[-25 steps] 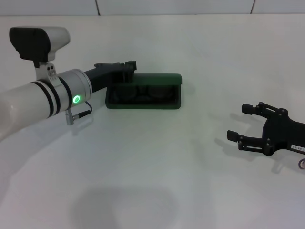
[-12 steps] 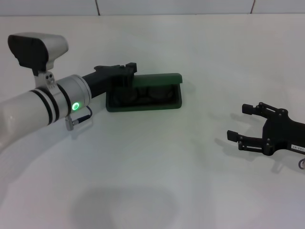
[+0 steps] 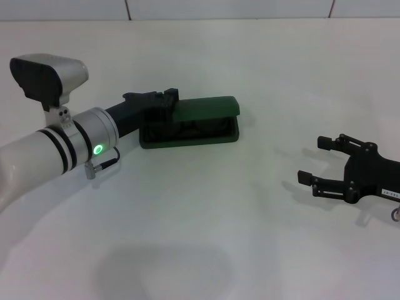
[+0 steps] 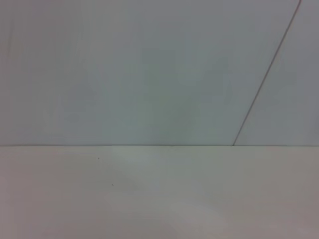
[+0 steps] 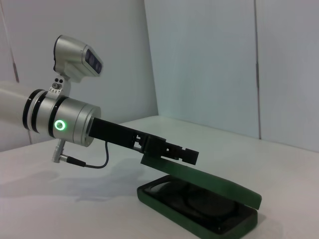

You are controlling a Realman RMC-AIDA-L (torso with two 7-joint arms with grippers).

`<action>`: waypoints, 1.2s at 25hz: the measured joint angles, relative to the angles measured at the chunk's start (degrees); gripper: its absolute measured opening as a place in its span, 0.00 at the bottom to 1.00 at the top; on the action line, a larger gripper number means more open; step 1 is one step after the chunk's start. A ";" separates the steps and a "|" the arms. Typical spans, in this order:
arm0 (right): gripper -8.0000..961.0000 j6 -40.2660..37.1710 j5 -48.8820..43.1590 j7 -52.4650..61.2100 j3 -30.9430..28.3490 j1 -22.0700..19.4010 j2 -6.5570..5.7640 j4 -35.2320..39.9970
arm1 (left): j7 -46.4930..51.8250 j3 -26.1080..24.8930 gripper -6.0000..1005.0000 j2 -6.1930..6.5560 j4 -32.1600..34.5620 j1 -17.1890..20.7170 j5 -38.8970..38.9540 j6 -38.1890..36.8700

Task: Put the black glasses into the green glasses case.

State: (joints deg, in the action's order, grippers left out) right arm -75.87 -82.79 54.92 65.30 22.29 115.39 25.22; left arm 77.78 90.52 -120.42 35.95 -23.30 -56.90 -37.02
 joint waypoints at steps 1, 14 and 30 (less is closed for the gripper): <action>0.91 0.03 0.00 0.00 0.00 0.01 0.00 0.00 | -0.04 0.01 0.02 -0.01 0.00 0.01 0.01 -0.01; 0.91 0.04 0.22 0.01 0.00 0.03 0.10 0.00 | -7.17 1.35 0.02 -0.03 -2.81 0.07 5.06 -1.83; 0.91 0.04 0.15 0.24 -0.06 0.02 0.08 0.00 | 26.74 0.77 0.02 6.74 6.73 -4.93 -21.50 -13.36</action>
State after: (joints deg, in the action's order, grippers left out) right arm -75.83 -82.64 55.16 65.24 22.31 115.47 25.22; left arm 104.52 91.28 -113.68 42.68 -28.23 -78.39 -50.38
